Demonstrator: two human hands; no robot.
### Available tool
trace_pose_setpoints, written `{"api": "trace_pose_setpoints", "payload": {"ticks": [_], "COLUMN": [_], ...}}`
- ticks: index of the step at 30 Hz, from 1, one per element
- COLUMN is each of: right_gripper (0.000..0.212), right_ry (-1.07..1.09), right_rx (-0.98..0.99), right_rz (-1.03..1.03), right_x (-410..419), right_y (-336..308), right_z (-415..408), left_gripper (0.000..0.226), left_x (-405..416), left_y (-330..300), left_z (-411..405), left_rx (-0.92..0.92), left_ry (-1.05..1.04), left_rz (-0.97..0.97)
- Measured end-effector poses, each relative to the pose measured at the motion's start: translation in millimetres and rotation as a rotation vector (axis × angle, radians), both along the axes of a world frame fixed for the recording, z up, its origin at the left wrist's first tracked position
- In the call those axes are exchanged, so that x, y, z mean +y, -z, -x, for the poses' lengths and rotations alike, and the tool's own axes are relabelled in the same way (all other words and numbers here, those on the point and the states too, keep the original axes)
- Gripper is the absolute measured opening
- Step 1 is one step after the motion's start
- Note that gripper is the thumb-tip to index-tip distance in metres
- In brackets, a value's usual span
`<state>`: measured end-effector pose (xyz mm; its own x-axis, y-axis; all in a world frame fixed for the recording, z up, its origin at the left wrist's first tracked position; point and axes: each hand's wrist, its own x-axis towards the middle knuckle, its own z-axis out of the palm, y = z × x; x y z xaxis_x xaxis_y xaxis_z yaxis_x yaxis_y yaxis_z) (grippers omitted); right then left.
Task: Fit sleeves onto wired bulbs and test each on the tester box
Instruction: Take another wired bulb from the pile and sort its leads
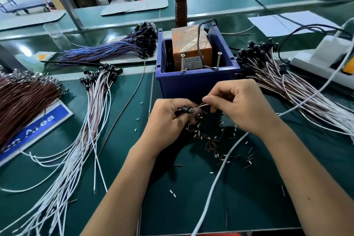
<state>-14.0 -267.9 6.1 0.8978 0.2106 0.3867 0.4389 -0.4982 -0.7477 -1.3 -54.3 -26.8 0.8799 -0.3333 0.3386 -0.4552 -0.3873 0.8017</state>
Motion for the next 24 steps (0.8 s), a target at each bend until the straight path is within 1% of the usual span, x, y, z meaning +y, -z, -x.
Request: {"api": "trace_pose_setpoints", "payload": {"ticks": [2,4,5,7,9,11,13,15,16,18,19,21,22,24], "right_gripper": [0.020,0.021,0.022,0.022,0.025,0.027,0.026,0.027,0.028,0.027,0.026,0.030,0.033,0.035], "right_ry": [0.062,0.048,-0.008,-0.188,-0.394,-0.571,-0.709,-0.808,-0.805,-0.730,-0.691,-0.664,-0.660,-0.622], "right_rx": [0.016,0.093,0.153,0.292,0.381,0.398,0.412,0.371,0.327,0.283,0.305,0.426,0.492,0.556], "right_rz": [-0.111,-0.254,-0.323,-0.435,-0.472,-0.502,-0.643,-0.776,-0.792,-0.772,-0.761,-0.741,-0.693,-0.479], "right_x": [-5.9,-14.9,-20.2,-33.3,-49.4,-60.8,-63.3,-60.5,-58.6,-55.2,-52.7,-44.8,-39.1,-23.5], "right_y": [-0.7,-4.5,-6.9,-10.7,-13.3,-14.3,-13.8,-12.3,-11.0,-11.8,-13.0,-14.8,-14.5,-10.7], "right_z": [-0.8,-1.2,-1.0,-0.1,2.7,5.8,8.3,8.9,9.0,9.5,10.4,10.9,10.1,8.6], "left_gripper": [0.013,0.012,0.013,0.015,0.015,0.016,0.020,0.022,0.023,0.026,0.027,0.026,0.024,0.023], "left_x": [3.3,6.6,7.1,6.8,7.2,10.1,11.2,9.8,8.9,8.8,8.9,7.5,6.2,3.5], "left_y": [1.3,1.1,0.6,-1.0,-2.0,-2.9,-3.7,-4.3,-4.4,-4.8,-5.9,-9.6,-11.5,-13.8], "left_z": [-0.8,-0.6,0.2,1.8,2.6,1.4,0.3,1.2,1.8,3.5,4.5,6.9,7.8,9.1], "left_rx": [0.051,0.110,0.138,0.178,0.218,0.279,0.346,0.375,0.368,0.322,0.297,0.268,0.257,0.233], "left_ry": [-0.025,-0.035,-0.025,0.010,0.038,0.061,0.088,0.105,0.113,0.129,0.141,0.177,0.200,0.239], "left_rz": [0.042,0.121,0.164,0.233,0.309,0.379,0.450,0.505,0.527,0.559,0.575,0.625,0.653,0.668]}}
